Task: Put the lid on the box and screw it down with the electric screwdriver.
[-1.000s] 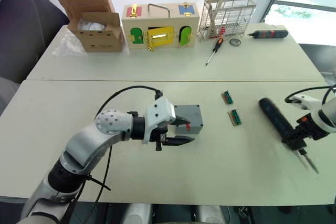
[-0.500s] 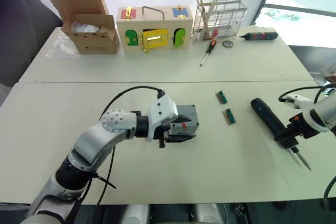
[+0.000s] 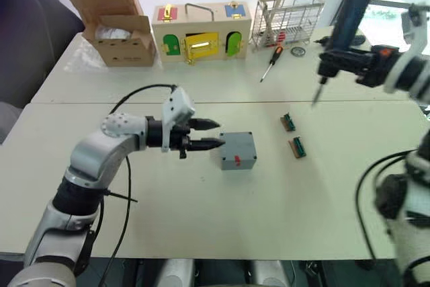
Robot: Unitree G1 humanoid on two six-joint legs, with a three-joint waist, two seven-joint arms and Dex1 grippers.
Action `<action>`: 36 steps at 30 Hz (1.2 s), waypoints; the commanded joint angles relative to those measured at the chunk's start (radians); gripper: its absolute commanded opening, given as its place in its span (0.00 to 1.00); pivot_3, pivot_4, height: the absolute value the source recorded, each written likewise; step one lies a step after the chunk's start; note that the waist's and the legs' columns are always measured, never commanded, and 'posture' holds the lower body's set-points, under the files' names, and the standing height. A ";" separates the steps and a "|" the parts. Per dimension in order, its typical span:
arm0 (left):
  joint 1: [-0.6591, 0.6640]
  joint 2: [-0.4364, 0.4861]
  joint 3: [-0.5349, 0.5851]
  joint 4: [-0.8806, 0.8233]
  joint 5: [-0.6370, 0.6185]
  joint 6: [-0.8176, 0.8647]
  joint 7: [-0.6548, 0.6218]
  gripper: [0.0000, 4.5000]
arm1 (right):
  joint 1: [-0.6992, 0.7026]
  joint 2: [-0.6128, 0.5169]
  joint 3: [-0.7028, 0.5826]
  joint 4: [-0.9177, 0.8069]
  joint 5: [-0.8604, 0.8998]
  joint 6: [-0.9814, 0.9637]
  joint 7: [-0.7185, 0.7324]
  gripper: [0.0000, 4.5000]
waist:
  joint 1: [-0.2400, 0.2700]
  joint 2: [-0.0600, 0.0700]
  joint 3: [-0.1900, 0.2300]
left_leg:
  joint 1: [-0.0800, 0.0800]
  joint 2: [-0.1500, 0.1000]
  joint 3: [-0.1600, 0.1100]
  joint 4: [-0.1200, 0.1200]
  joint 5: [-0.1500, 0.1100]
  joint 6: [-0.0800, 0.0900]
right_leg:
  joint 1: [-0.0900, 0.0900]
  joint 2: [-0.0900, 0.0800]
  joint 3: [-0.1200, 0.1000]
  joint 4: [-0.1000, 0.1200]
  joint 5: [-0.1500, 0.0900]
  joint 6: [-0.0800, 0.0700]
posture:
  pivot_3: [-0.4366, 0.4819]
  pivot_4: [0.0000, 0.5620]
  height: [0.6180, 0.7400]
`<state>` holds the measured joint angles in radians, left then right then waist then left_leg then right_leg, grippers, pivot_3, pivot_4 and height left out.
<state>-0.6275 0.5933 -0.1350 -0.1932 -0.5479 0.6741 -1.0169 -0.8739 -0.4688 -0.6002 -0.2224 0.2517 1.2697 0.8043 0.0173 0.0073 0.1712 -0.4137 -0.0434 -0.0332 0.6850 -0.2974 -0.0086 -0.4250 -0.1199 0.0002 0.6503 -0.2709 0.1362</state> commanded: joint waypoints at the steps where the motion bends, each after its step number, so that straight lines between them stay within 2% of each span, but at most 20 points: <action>1: -0.071 -0.008 0.016 0.065 -0.003 -0.001 -0.025 0.53 | 0.054 0.249 -0.148 -0.266 0.150 -0.088 -0.148 0.40 | -0.005 0.000 0.000 | 0.000 0.000 0.000 -0.001 0.000 0.000 | 0.000 0.000 0.000 0.001 0.000 0.000 | 0.48 0.27 0.92; 3: -0.083 0.007 -0.003 0.099 0.014 -0.019 -0.062 0.53 | 0.105 0.394 -0.130 -0.316 0.250 -0.114 -0.170 0.40 | -0.017 0.000 0.000 | 0.000 -0.001 0.000 -0.001 0.000 0.000 | -0.002 0.000 0.000 0.002 0.000 0.000 | 0.48 0.27 0.92; 6: -0.077 0.026 -0.031 0.101 0.051 -0.040 -0.090 0.53 | 0.156 0.474 -0.061 -0.347 0.296 -0.197 -0.222 0.40 | -0.038 0.001 0.000 | 0.000 -0.002 0.001 -0.002 0.000 0.000 | -0.002 0.000 0.000 0.003 0.000 0.000 | 0.48 0.27 0.92; 11: -0.069 -0.001 -0.072 0.065 0.088 -0.031 -0.054 0.53 | 0.260 0.403 0.075 -0.375 0.326 -0.276 -0.220 0.40 | -0.037 0.001 0.000 | 0.001 -0.002 0.000 -0.002 0.000 0.000 | -0.002 0.001 0.000 0.004 0.000 0.000 | 0.48 0.27 0.92; 22: -0.027 -0.054 -0.163 0.076 0.216 -0.114 -0.015 0.53 | 0.421 0.304 0.259 -0.302 0.334 -0.466 -0.235 0.40 | -0.034 0.001 0.000 | 0.001 -0.002 0.001 -0.002 0.000 0.000 | -0.002 0.001 0.000 0.004 0.000 0.000 | 0.48 0.27 0.92; 25: -0.026 -0.071 -0.165 0.091 0.228 -0.131 -0.018 0.35 | 0.447 0.288 0.284 -0.279 0.340 -0.510 -0.243 0.40 | -0.035 0.001 0.000 | 0.001 -0.002 0.001 -0.002 0.000 0.000 | -0.002 0.001 0.000 0.003 0.000 0.000 | 0.48 0.27 0.92; 36: -0.024 -0.096 -0.194 0.118 0.281 -0.148 -0.030 0.35 | 0.520 0.243 0.339 -0.244 0.349 -0.615 -0.265 0.40 | -0.034 0.001 0.000 | 0.001 -0.002 0.001 -0.002 0.000 0.000 | -0.002 0.001 0.000 0.003 0.000 0.000 | 0.48 0.27 0.92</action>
<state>-0.6533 0.4993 -0.3204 -0.0685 -0.2807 0.5501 -1.0423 -0.3429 -0.2166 -0.2642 -0.4286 0.5724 0.6996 0.5381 -0.0163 0.0079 0.1711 -0.4122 -0.0455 -0.0322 0.6829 -0.2973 -0.0087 -0.4269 -0.1187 0.0003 0.6535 -0.2709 0.1363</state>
